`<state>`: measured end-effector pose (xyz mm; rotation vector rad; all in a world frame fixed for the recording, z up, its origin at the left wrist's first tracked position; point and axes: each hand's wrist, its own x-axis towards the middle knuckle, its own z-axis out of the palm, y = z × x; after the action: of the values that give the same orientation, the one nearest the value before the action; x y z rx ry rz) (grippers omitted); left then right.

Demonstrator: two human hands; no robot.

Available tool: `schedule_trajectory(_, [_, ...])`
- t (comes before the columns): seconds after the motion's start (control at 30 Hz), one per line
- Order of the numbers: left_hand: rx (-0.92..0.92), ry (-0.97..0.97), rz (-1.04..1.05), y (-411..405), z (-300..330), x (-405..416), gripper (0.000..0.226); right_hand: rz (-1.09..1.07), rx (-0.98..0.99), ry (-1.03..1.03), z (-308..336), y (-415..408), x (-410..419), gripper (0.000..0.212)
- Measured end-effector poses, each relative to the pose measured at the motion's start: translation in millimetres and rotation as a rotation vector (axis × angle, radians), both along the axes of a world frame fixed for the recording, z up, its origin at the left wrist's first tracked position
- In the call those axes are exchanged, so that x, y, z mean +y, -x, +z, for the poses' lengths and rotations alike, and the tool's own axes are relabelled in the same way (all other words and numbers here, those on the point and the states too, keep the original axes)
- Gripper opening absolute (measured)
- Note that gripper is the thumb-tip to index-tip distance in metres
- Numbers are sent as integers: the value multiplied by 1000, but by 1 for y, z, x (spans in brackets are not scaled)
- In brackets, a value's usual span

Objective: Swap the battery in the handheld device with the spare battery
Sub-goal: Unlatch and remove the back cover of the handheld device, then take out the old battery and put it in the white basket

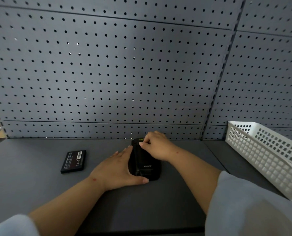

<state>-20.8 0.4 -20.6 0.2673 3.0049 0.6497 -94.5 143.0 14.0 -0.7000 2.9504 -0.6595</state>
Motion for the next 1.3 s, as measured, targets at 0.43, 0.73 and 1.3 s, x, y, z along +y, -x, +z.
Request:
schedule_trajectory(0.43, [-45, 1, 42, 1, -4, -3, 118, -138, -522, 832, 12, 6, 82, 10])
schedule_trajectory(0.73, [-63, -9, 59, 0, -3, -1, 113, -337, -358, 503, -15, -3, 132, 9])
schedule_trajectory(1.3, [-69, -14, 52, 0, -3, -2, 113, -414, -65, 102, -15, -7, 126, 35])
